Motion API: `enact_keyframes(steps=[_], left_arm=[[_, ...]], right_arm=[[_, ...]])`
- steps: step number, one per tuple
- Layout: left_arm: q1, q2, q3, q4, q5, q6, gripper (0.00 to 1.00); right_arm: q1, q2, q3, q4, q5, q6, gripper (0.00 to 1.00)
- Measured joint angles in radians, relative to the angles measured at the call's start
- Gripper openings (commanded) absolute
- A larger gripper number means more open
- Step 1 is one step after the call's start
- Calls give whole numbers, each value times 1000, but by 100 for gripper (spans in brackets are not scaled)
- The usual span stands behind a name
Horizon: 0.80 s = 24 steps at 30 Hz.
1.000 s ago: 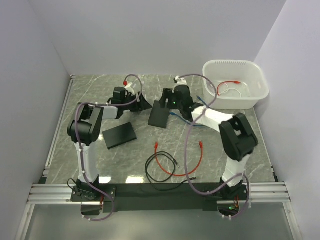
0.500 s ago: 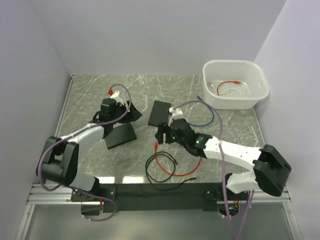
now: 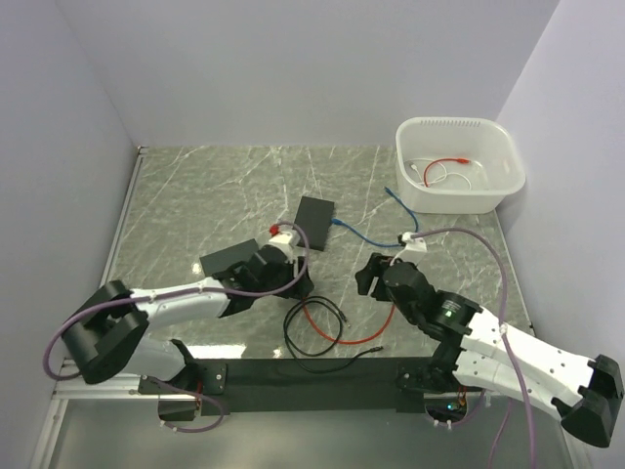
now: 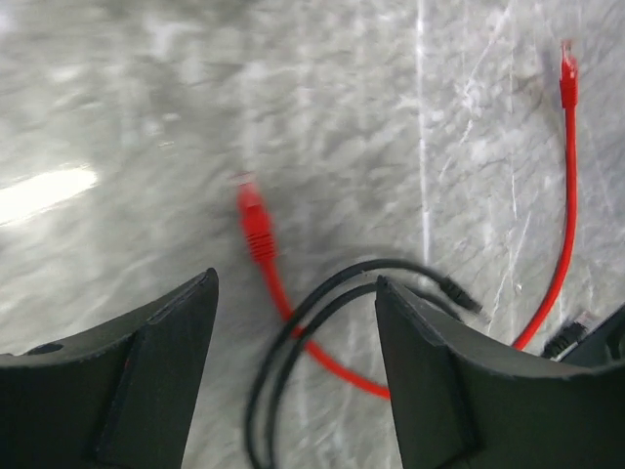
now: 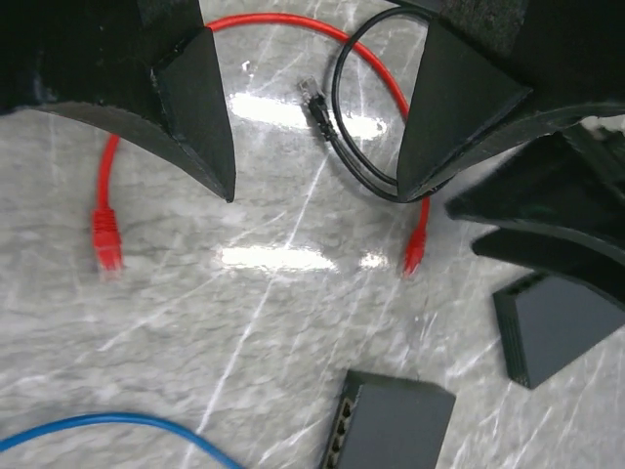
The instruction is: Insert the plug into the switch port
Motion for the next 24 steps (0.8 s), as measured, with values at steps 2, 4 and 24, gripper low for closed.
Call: enact_keyframes(steps=[2,4,24], left_arm=[[-52,61,55,-17,-34,-6,68],[-98,114,106,-27,-63,-10,65],[-236,265,256,-212,-248,196,75]], right_arm=[[0,-35,-8,-22,16,13,73],[0,-55,-23,-30,20,19,73],[0,-122,-61,-59,-39,20,72]])
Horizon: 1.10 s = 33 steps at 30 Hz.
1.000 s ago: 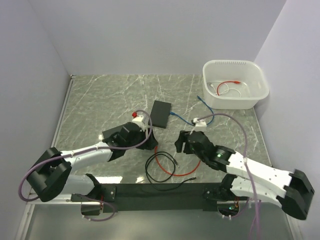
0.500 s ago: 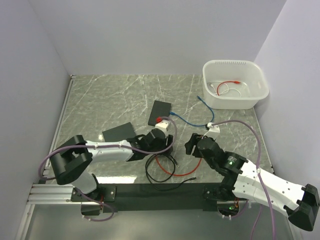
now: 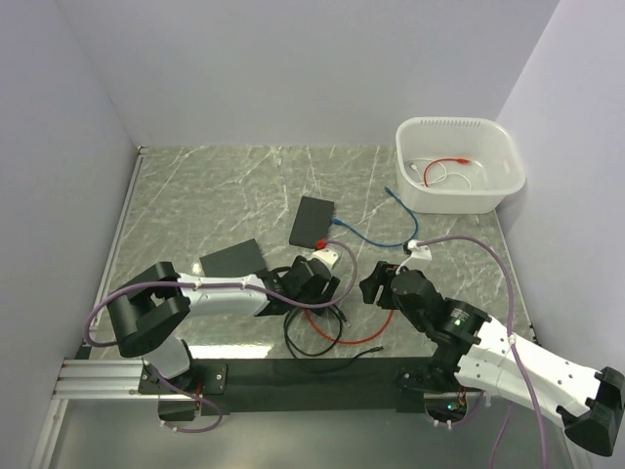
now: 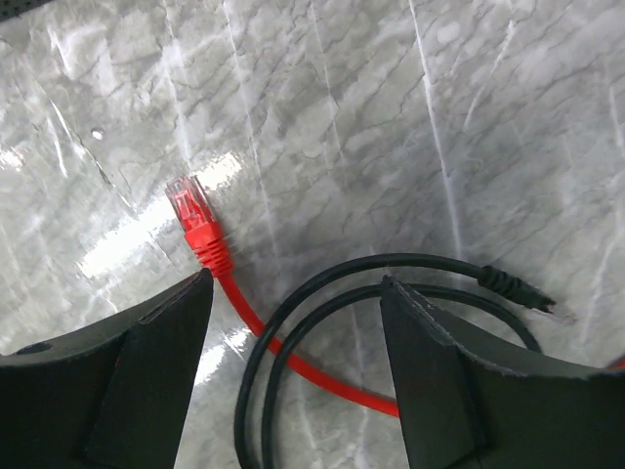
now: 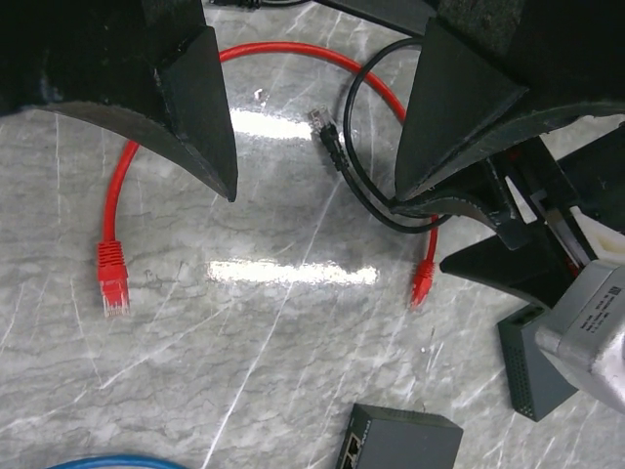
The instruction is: Insert the plug into the switch port
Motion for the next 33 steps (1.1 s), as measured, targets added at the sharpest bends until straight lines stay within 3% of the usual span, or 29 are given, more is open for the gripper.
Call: enact_keyframes(steps=[18,21,25,33], left_arm=[[-7,139,124,-52,-79,112,70],[-10,142,131,-56,-78,126,63],[-12,142,133,-55,-55,146,43],[-8,153,132,-20,37,156,29]], right_arm=[[0,13,-18,8,-11,-1,72],[0,16,-18,8,-11,-3,73],[0,16,-18,9,-13,-3,73],[0,6,-18,8,-12,-3,72]])
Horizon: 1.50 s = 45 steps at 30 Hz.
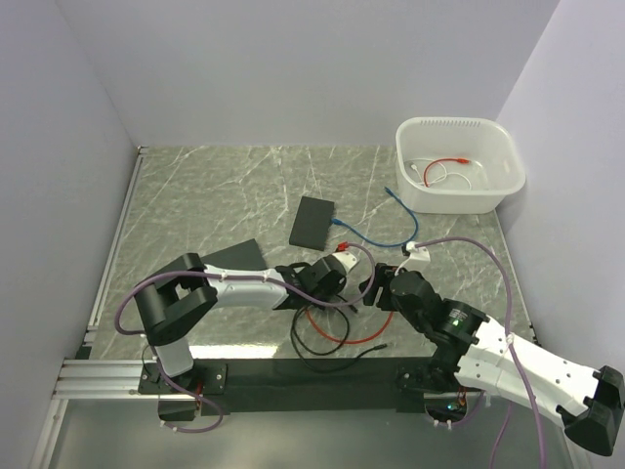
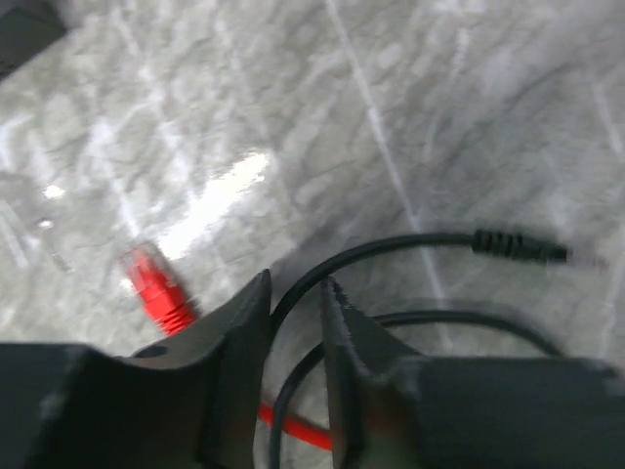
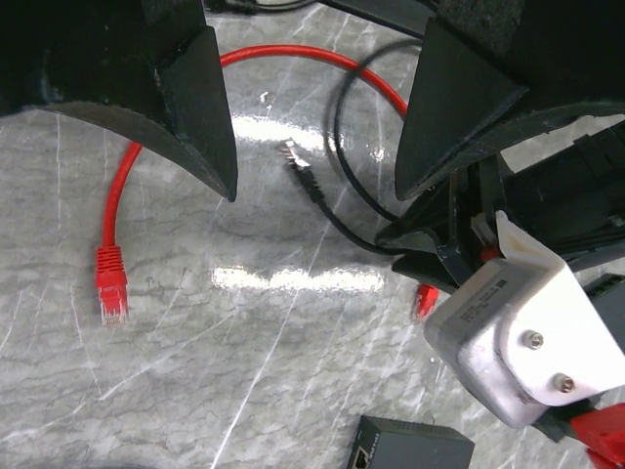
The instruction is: Insert the plug into the switch port
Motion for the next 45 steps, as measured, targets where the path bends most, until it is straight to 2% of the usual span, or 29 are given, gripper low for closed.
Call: enact_keyframes(steps=[3,4,6,18,23,34,41,45], left_arm=[[8,2,-2,10,37,-1,13],[12,3,-2,13,47,-3,4],[23,6,-2,25,64,-6,1],[71,-55,-86,101,94,-55,1],[90,-145,-142,147,95,-164,1],[90,-334,-274,399,142,-505,1],[84,-444,-333,478,95,-622,1],[83,-451,-335,501,85,-651,1]], right_arm=[[0,-1,0,0,0,0,72],[0,0,0,0,1,0,72],[0,-1,0,0,3,0,72],[0,-80,32,31,6,-6,74],[0,-78,42,137,-22,-6,70],[0,114,77,297,-18,17,63],[0,76,77,352,27,29,59],[0,80,77,365,62,28,51]])
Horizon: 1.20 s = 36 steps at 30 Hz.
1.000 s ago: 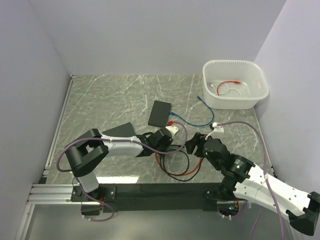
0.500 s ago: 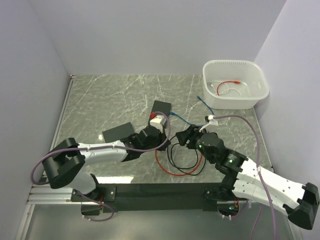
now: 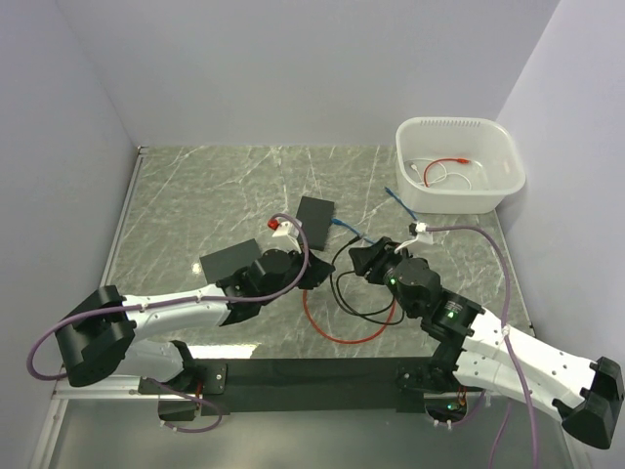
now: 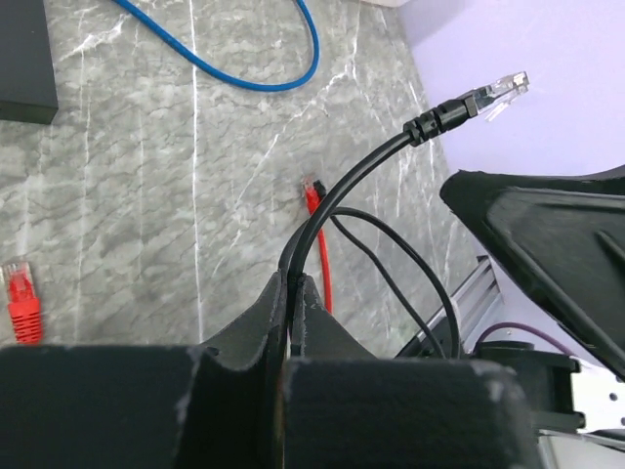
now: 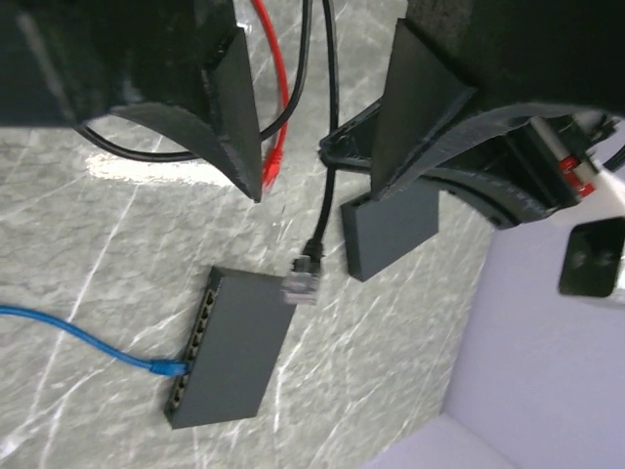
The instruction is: Insert the plug into the switch port
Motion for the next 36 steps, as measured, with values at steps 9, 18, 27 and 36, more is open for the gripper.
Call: enact_keyframes(steps=[9,18,27,36], left_arm=[[-14,0,0,23,-19,-41,1],[-24,-1,0,46,-19,-51,1],[-44,-11,0,68,-35,-51,1],[-62,-14,-6,84,-38,-59,1]], right_arm=[[0,21,13,22,64,-9,39],[0,80,60,62,94,-18,36],[-6,101,68,70,119,-18,27],[-8,123,73,77,126,-14,14]])
